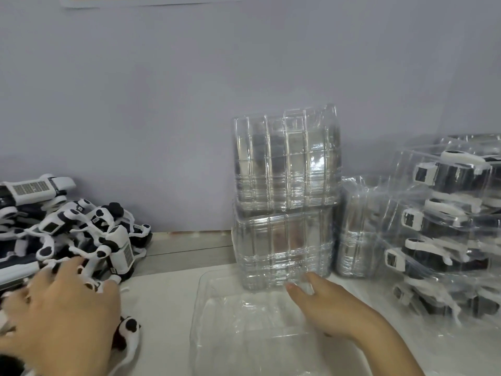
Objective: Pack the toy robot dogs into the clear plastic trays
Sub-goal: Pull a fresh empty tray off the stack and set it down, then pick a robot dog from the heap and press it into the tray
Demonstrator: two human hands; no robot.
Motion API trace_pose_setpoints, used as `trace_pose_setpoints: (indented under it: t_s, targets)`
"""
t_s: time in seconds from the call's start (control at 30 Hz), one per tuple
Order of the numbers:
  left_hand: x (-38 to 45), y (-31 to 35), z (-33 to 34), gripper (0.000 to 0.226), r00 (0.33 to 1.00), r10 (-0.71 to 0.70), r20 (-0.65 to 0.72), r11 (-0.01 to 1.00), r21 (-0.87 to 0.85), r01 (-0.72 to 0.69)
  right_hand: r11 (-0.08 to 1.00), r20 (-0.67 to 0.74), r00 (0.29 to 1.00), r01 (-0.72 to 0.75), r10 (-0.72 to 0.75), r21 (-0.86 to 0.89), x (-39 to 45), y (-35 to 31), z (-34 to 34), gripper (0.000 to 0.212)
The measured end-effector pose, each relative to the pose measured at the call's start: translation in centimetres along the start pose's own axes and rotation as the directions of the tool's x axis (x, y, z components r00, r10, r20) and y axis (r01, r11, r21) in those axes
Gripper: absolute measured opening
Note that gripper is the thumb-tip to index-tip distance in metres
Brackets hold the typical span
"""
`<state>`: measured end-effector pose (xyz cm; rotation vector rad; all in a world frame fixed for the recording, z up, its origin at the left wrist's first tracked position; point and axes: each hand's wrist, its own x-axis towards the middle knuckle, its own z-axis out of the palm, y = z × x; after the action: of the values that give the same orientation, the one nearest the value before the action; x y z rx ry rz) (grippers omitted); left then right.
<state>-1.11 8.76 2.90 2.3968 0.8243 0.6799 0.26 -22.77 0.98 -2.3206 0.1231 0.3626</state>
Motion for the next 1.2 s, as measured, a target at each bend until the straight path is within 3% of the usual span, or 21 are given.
trace_pose_setpoints:
  t_s: [0.1,0.17,0.3,0.4,0.57,0.73,0.87,0.97,1.07,1.13,1.2]
  targets:
    - [-0.7,0.2,0.2,0.067,0.994,-0.065,0.085,0.963,0.267,0.04,1.0,0.006,1.0,0.003,-0.003,0.016,0.1,0.0,0.1,0.064]
    - [-0.8,0.2,0.3,0.056,0.999,-0.028,0.043,0.956,0.293,0.014,1.0,0.006,1.0,-0.003,0.003,0.007,0.0,-0.1,0.0,0.064]
    - [-0.7,0.1,0.3,0.033,0.994,-0.017,-0.107,0.988,0.15,0.033,1.0,0.01,1.0,-0.002,0.002,-0.001,-0.2,-0.3,0.0,0.064]
    - [-1.0,0.3,0.3,0.028,0.989,0.004,-0.148,0.996,0.093,0.01,1.0,0.015,1.0,-0.007,0.007,-0.004,-0.3,-0.5,0.0,0.064]
    - [-1.0,0.9,0.4,0.022,0.966,0.136,-0.221,0.986,-0.066,-0.153,1.0,0.008,1.0,-0.015,0.015,-0.01,-0.5,-0.5,-0.1,0.066]
    - [-0.6,1.4,0.5,0.028,0.91,0.219,-0.352,0.89,-0.31,-0.334,1.0,0.007,1.0,-0.002,0.002,-0.019,-0.3,-0.4,-0.1,0.065]
    - [-0.1,1.9,-0.2,0.018,0.938,-0.079,-0.339,0.693,-0.695,-0.193,0.998,-0.051,0.998,0.019,-0.022,-0.062,-0.3,-0.4,-0.4,0.062]
    - [-0.3,2.4,-1.2,0.006,0.978,-0.158,-0.133,0.381,-0.922,-0.064,0.997,-0.14,0.99,0.024,-0.034,-0.072,-0.5,-0.6,-0.7,0.06]
    - [-0.9,3.4,-1.2,0.016,0.987,-0.135,0.089,0.122,-0.987,0.105,0.977,-0.247,0.966,0.024,-0.078,-0.214,-0.8,-1.1,-0.9,0.058]
    - [-1.6,4.7,-0.9,0.012,0.989,-0.09,0.119,0.088,-0.988,0.127,0.957,-0.355,0.919,0.069,-0.17,-0.281,-1.2,-2.2,-1.0,0.052]
    - [-2.6,6.4,-0.3,0.005,0.996,-0.061,0.067,0.122,-0.99,0.074,0.942,-0.433,0.838,0.266,-0.33,-0.203,-1.9,-3.8,-1.0,0.043]
